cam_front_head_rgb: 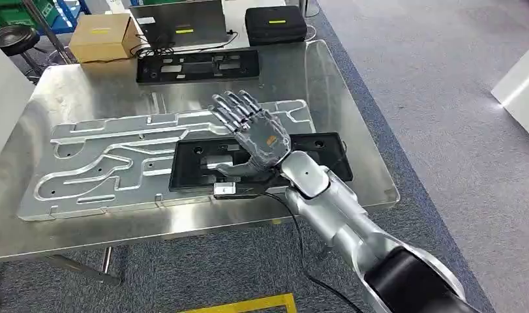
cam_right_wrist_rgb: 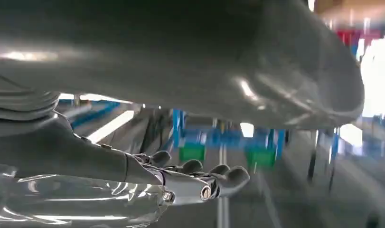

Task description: Take the parts from the cabinet and place them on the table.

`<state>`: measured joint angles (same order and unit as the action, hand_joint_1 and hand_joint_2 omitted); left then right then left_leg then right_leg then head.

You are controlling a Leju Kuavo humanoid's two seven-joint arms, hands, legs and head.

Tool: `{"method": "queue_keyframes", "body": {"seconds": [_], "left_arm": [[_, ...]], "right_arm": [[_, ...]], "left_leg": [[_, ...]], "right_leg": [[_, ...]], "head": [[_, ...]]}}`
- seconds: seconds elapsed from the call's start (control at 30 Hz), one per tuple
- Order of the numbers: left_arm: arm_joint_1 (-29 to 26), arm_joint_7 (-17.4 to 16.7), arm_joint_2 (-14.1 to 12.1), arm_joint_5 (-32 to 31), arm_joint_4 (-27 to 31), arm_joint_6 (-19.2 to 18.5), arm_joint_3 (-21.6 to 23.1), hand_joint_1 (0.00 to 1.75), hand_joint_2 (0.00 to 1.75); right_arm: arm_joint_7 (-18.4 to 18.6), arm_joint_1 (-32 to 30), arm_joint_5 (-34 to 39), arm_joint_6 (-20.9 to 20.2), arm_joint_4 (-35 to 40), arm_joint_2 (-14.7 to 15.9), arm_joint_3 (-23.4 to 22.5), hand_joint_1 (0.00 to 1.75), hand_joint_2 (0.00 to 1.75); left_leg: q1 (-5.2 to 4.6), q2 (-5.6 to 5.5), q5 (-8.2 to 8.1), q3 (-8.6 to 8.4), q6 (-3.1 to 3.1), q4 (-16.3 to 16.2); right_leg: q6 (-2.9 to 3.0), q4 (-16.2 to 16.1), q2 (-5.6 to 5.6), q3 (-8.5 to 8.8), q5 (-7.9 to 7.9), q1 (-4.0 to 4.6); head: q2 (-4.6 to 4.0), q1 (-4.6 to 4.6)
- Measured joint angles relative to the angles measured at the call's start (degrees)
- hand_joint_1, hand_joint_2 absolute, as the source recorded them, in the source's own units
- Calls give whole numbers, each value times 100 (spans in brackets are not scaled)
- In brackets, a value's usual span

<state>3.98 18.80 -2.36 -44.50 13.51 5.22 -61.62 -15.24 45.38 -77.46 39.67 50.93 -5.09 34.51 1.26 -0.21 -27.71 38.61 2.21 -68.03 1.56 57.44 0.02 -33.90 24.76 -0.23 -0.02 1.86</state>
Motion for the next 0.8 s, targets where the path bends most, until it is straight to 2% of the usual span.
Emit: {"method": "queue_keyframes", "body": {"seconds": [0.03,0.07,0.1,0.13,0.17,0.2,0.27,0.3,0.33,0.4,0.43,0.47,0.5,0.57,0.6,0.63,0.67,0.73,0.77,0.8], "left_arm": [[-16,7,0,17,0,4,-20,0,0],[-41,7,2,42,2,11,-48,0,0],[-43,7,15,83,0,15,-102,0,0],[-62,7,24,112,0,33,-140,0,0],[-78,7,31,147,0,37,-164,0,0],[-119,7,50,238,0,59,-245,0,0],[-162,20,88,324,0,68,-341,0,0],[-158,35,116,345,0,66,-396,0,0],[-155,46,136,372,0,61,-442,0,0],[-175,61,184,372,0,61,-516,0,0],[-202,63,205,369,0,61,-562,0,0],[-230,68,223,363,0,61,-585,0,0],[-238,72,240,352,0,61,-607,0,0],[-223,96,269,319,0,44,-675,0,0],[-224,114,297,315,0,24,-704,0,0],[-222,127,306,306,0,-2,-715,0,0],[-224,136,306,293,0,-29,-730,0,0],[-211,151,306,256,0,-48,-761,0,0],[-197,155,299,247,4,-48,-789,0,0],[-193,155,319,245,4,-55,-817,0,0]], "right_arm": [[-59,-267,-79,7,535,107,-195,0,0],[-159,-549,-146,11,1174,223,-466,0,0],[-289,-856,-163,22,1847,349,-799,0,0],[-407,-1161,-155,26,2293,437,-1043,0,0],[-532,-1351,-95,31,2619,492,-1242,0,0],[-1048,-1739,187,55,3339,592,-1830,0,0],[-1695,-2253,670,63,4037,620,-2687,0,0],[-1922,-2539,873,63,4366,629,-3098,0,0],[-2123,-2862,1092,63,4659,629,-3527,0,0],[-2231,-3528,1404,63,5012,622,-4408,0,0],[-2212,-3814,1555,63,5058,622,-4958,0,0],[-2216,-4068,1641,63,5066,624,-5337,0,0],[-2258,-4315,1722,59,5066,625,-5684,0,0],[-2361,-4756,1815,-24,4981,625,-6431,0,0],[-2369,-4827,1817,-88,4832,629,-6814,0,0],[-2387,-4870,1790,-140,4626,640,-7202,0,0],[-2382,-4913,1724,-186,4482,655,-7469,0,0],[-2334,-4936,1526,-308,4056,684,-7974,0,0],[-2332,-4934,1438,-339,3841,688,-8175,0,0],[-2321,-4915,1362,-354,3664,688,-8321,0,0]], "left_leg": [[9,-1,252,-268,-7,525],[15,-5,323,-463,-27,946],[-39,-17,256,-546,-73,1028],[-38,-29,257,-527,-132,999],[-44,-31,256,-522,-145,1003],[-57,-34,242,-529,-192,991],[-24,-35,270,-575,-299,1059],[-31,-25,269,-587,-331,1068],[-32,-28,263,-582,-383,1068],[-47,-47,257,-576,-418,1067],[-56,-56,251,-573,-426,1066],[-68,-50,267,-574,-429,1058],[-79,-46,267,-571,-429,1057],[-114,-57,267,-574,-429,1056],[-117,-54,267,-580,-426,1050],[-170,-48,252,-568,-396,1026],[-164,-37,267,-564,-371,1031],[-154,-20,295,-575,-316,1055],[-192,-16,271,-549,-282,1028],[-168,-15,114,-518,-246,917]], "right_leg": [[-29,11,-5,23,22,-3],[-60,22,-16,39,50,-2],[-92,42,-24,20,67,34],[-126,26,-28,24,59,30],[-142,27,-30,33,63,28],[-184,4,-36,60,62,27],[-267,35,-39,83,124,-8],[-296,197,-19,33,251,-14],[-315,538,-9,-129,469,-9],[-352,1464,0,-578,900,-16],[-358,1742,1,-731,972,-17],[-352,1739,0,-742,920,-16],[-334,1506,0,-624,769,-13],[-245,487,-5,-56,317,6],[-174,67,-23,205,225,32],[-191,-5,-38,204,182,49],[-191,-1,-22,192,165,54],[-146,-8,-5,185,132,64],[-108,-84,-18,182,69,-16],[-82,-103,-39,168,35,-19]], "head": [[0,0],[0,0],[0,0],[0,0],[0,-2],[0,-2],[0,0],[0,-2],[0,-2],[0,-2],[0,-2],[0,-2],[0,-2],[0,-2],[0,-2],[0,0],[0,0],[0,-2],[0,-2],[0,-2]]}}
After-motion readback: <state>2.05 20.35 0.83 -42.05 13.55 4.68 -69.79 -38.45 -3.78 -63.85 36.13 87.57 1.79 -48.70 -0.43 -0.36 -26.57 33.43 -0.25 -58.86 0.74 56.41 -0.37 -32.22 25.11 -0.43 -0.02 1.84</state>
